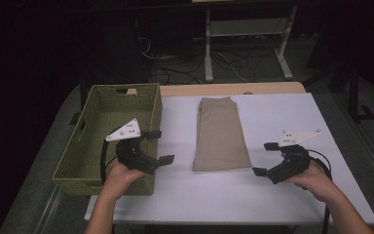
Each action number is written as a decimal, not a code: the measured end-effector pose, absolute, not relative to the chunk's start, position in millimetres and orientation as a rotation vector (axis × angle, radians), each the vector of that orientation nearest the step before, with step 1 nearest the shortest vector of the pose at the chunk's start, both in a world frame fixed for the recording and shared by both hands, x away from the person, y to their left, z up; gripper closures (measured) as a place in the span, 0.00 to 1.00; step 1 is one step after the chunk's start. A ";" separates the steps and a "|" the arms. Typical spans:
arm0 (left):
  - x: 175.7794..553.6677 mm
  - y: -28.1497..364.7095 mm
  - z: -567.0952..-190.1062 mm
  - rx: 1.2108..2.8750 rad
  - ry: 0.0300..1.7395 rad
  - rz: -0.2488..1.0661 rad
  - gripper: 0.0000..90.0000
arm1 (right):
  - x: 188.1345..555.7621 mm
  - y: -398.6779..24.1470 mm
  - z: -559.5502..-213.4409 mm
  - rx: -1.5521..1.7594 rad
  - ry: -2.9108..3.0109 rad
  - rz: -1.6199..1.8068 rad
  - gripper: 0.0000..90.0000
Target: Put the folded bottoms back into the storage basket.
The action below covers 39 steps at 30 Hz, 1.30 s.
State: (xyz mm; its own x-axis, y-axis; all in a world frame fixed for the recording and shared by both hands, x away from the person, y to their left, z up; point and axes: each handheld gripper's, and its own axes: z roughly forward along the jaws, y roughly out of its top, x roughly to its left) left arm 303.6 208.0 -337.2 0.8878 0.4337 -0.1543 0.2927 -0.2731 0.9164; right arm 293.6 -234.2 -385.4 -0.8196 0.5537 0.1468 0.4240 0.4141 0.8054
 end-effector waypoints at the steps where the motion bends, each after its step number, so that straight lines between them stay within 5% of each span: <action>1: 303.5 207.9 -337.3 1.876 0.539 0.149 0.01 | 294.0 -232.8 -385.7 0.875 2.523 1.372 0.00; 39: 303.2 208.5 -337.4 1.868 0.540 0.149 0.01 | 328.4 -199.7 -380.8 0.829 2.553 1.380 0.00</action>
State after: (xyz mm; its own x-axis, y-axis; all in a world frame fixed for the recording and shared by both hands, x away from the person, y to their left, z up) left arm 303.2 208.5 -337.4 0.8869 0.4346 -0.1569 0.2924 -0.2649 0.9189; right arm 328.4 -199.7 -380.8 -0.8422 0.5189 0.1461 0.4065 0.4335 0.8043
